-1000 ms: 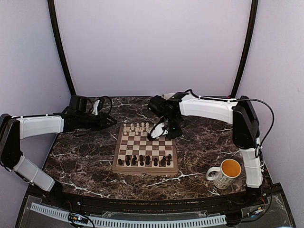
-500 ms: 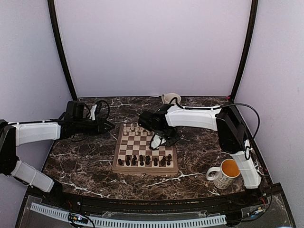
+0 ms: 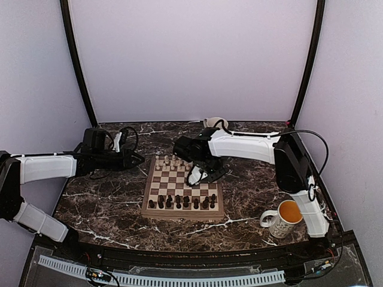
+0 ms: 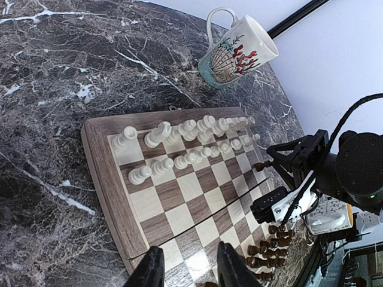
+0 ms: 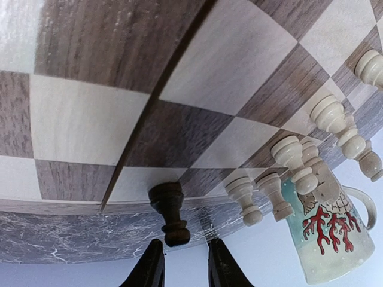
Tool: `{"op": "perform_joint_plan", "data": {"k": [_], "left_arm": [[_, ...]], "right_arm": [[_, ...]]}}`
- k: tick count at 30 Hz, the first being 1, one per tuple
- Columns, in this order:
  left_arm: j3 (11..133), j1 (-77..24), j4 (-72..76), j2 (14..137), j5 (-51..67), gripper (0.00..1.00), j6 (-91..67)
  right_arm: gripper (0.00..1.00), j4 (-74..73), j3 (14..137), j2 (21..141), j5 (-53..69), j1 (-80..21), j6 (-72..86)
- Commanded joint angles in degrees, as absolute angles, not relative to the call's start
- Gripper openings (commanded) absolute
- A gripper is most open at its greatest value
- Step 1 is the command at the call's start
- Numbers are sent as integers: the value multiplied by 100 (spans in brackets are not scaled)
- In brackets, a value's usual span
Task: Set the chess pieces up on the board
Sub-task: Place the pawn on the chessboard.
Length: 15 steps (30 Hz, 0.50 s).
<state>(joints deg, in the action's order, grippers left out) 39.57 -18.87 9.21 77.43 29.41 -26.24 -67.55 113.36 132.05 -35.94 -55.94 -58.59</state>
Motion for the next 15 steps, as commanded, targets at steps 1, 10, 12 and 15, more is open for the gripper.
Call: {"op": "perform_joint_plan", "data": {"k": [1,10,12,15], "left_arm": [[3986,-1898,967,7550,2961,32,-2591],[4444,-1897,566,7752,2919,32,-2252],[4548,-1898,432,7799,2885,32,-2167],[4668,-1896,299,7821,2833,32,-2122]], "right_arm": [[27,-6900,11488,12724,-3224,-5492,-5883],[28,-6951,12035,12086,-886,-4888,-5366],[28,-6895,11970,11952,185,-4678,-5159],[28,-6558,11582,11724,1618,-4511,-4800]]}}
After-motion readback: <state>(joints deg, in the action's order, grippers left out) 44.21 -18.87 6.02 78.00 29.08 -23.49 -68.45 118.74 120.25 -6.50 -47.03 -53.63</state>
